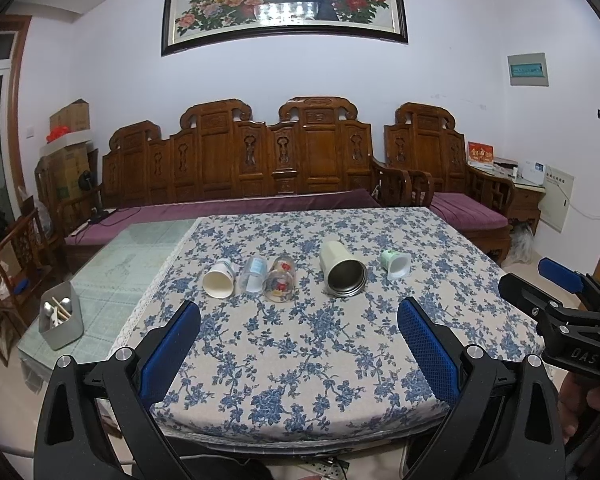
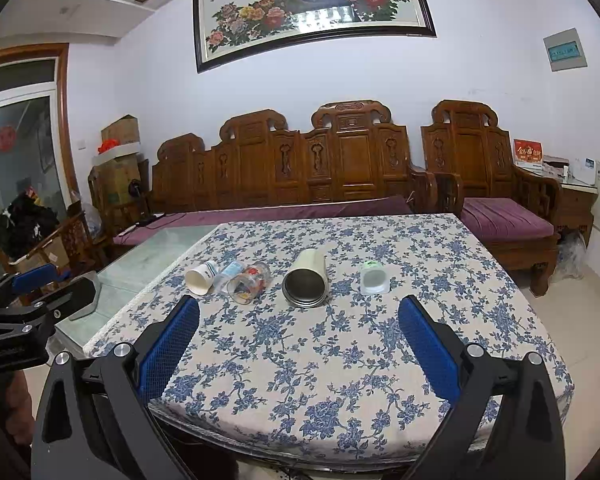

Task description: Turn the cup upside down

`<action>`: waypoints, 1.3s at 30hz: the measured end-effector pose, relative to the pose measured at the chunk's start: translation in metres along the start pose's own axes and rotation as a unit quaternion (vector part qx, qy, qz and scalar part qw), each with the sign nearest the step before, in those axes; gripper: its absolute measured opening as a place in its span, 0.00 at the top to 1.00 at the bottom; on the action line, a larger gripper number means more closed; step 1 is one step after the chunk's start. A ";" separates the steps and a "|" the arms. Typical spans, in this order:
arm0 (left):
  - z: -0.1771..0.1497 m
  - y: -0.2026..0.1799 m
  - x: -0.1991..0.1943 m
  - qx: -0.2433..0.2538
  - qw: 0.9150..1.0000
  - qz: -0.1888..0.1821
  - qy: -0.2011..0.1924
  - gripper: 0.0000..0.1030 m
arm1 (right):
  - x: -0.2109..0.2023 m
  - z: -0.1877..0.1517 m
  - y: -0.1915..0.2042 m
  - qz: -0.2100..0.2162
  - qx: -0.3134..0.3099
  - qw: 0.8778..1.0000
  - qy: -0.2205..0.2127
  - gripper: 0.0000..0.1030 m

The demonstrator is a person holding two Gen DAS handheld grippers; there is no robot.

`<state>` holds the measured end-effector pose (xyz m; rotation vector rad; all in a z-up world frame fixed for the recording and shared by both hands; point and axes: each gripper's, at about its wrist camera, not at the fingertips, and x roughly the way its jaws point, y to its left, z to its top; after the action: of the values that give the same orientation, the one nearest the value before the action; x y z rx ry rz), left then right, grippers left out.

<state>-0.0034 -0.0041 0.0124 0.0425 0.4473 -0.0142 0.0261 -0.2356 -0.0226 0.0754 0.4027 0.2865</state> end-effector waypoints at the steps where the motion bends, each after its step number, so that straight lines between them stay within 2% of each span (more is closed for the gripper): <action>1: 0.000 0.000 0.000 0.000 1.000 0.000 0.000 0.08 | 0.000 0.000 0.000 0.000 0.000 1.000 0.000 0.03; 28: 0.001 -0.005 -0.004 0.002 1.000 -0.004 -0.002 0.08 | -0.004 0.007 0.006 -0.002 0.003 1.000 0.001 0.03; 33: 0.002 -0.004 0.012 0.011 1.000 -0.007 0.019 0.08 | 0.008 0.004 0.001 -0.002 0.002 1.000 0.011 0.03; 39: 0.015 -0.003 0.045 0.025 0.999 -0.011 0.043 0.08 | 0.046 0.012 -0.015 -0.004 -0.001 0.999 0.037 0.03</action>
<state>0.0437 -0.0080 0.0060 0.0867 0.5335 -0.0456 0.0747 -0.2367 -0.0307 0.0618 0.4758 0.2819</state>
